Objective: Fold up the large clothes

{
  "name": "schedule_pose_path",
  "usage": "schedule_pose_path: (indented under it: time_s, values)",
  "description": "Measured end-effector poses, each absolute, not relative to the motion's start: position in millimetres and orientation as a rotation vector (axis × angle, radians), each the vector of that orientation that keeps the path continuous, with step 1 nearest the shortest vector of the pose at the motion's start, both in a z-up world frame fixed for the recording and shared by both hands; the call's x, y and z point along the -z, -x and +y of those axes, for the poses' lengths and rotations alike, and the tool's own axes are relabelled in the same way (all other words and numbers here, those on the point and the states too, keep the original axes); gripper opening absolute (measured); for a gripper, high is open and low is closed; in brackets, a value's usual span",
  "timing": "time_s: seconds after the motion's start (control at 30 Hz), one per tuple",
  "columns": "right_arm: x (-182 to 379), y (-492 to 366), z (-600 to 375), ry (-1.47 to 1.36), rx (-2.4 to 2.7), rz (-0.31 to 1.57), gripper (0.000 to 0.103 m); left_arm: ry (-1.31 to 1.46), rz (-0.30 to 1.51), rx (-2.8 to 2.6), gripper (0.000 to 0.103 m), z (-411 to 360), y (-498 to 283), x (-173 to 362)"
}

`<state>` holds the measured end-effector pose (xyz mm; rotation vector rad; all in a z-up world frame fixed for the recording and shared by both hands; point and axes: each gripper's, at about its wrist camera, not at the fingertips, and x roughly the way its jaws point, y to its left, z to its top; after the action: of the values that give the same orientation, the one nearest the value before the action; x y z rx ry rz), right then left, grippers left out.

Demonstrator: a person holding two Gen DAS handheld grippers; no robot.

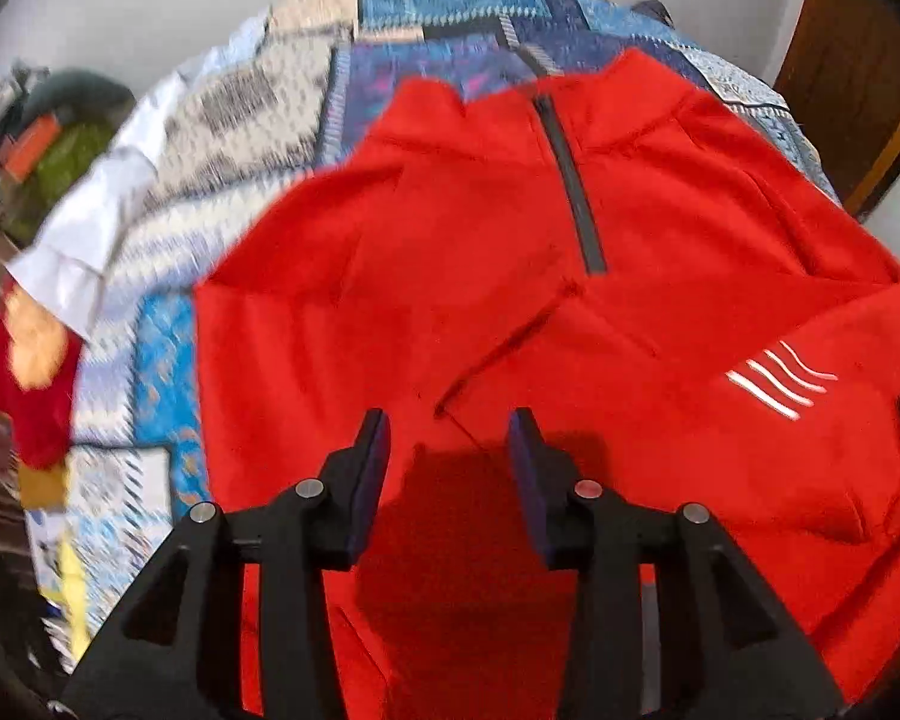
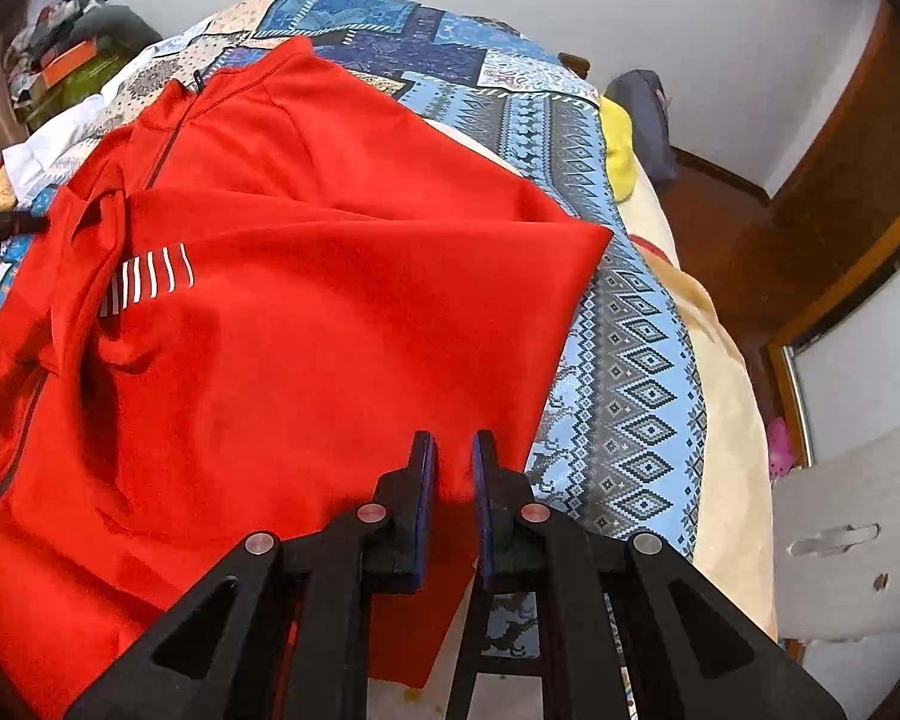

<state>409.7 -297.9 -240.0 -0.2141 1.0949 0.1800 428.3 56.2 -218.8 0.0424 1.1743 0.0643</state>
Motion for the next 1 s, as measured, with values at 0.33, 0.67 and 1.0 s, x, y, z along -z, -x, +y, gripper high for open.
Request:
schedule_pose_path:
  time_s: [0.33,0.67,1.0]
  values:
    - [220.9,-417.0,-311.7,0.056,-0.212,1.091,0.008,0.135,1.221,0.024,0.083,-4.6,-473.3,217.4]
    - [234.6,-402.6,-319.5,0.036,-0.264,1.116,0.008,0.121,1.231,-0.163,0.009,-14.0,-494.9,256.3]
    - [226.6,-409.9,-325.5,-0.006,-0.250,1.099,0.008,0.054,0.897,0.019,0.002,-29.7,-466.9,120.9]
